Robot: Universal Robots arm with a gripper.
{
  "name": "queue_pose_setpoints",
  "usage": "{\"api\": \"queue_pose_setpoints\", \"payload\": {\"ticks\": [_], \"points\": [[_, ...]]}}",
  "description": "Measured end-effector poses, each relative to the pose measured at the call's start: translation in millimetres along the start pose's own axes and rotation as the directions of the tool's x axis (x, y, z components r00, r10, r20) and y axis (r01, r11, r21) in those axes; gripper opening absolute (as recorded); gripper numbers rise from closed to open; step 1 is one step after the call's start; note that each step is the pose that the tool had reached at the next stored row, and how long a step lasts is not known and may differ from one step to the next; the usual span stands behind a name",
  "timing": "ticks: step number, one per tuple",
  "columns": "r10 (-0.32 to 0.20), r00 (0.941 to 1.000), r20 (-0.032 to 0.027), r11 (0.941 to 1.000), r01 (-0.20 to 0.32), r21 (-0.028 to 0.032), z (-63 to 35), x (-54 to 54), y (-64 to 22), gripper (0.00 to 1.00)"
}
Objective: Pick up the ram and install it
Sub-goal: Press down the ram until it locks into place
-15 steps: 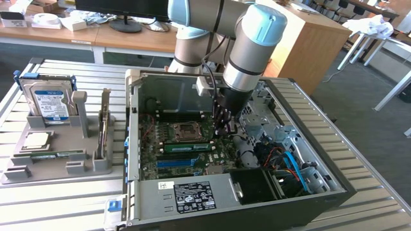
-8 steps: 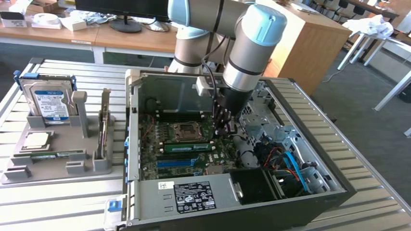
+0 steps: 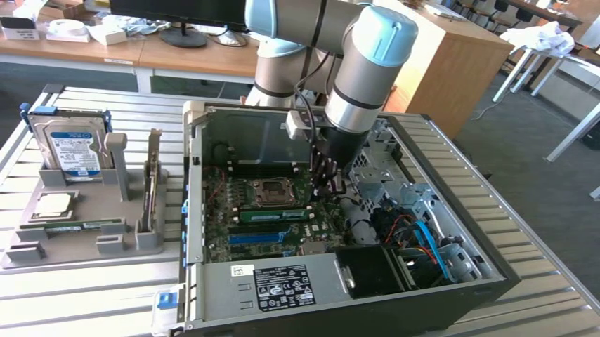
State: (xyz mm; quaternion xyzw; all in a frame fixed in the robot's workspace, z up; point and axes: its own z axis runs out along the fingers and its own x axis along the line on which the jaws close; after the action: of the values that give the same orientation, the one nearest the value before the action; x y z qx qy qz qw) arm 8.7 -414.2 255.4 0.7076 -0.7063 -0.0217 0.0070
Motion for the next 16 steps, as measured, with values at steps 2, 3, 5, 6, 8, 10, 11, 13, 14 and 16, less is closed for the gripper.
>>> {"api": "queue_pose_setpoints", "payload": {"ticks": [2,3,5,6,8,10,11,13,14,16], "points": [[0.000,1.0000,0.0000,1.0000,0.000,0.0000,0.4,0.0,0.0,0.10],[0.000,1.0000,0.0002,1.0000,0.000,0.0001,0.8,-0.1,-0.1,0.10],[0.000,1.0000,0.0001,1.0000,0.000,0.0001,1.7,0.0,-0.1,0.10],[0.000,1.0000,0.0000,1.0000,0.000,0.0000,2.1,0.0,-0.1,0.10],[0.000,1.0000,-0.0002,1.0000,0.000,0.0000,2.3,0.1,-0.1,0.10],[0.000,1.0000,0.0000,1.0000,0.000,0.0000,2.4,0.0,-0.1,0.10],[0.000,1.0000,0.0000,1.0000,0.000,0.0001,2.4,0.0,-0.1,0.10],[0.000,1.0000,0.0002,1.0000,0.000,0.0001,2.7,0.0,-0.1,0.10],[0.000,1.0000,0.0004,1.0000,0.000,0.0002,3.1,0.0,-0.2,0.10],[0.000,1.0000,0.0000,1.0000,0.000,0.0000,3.6,0.1,-0.1,0.10]]}}
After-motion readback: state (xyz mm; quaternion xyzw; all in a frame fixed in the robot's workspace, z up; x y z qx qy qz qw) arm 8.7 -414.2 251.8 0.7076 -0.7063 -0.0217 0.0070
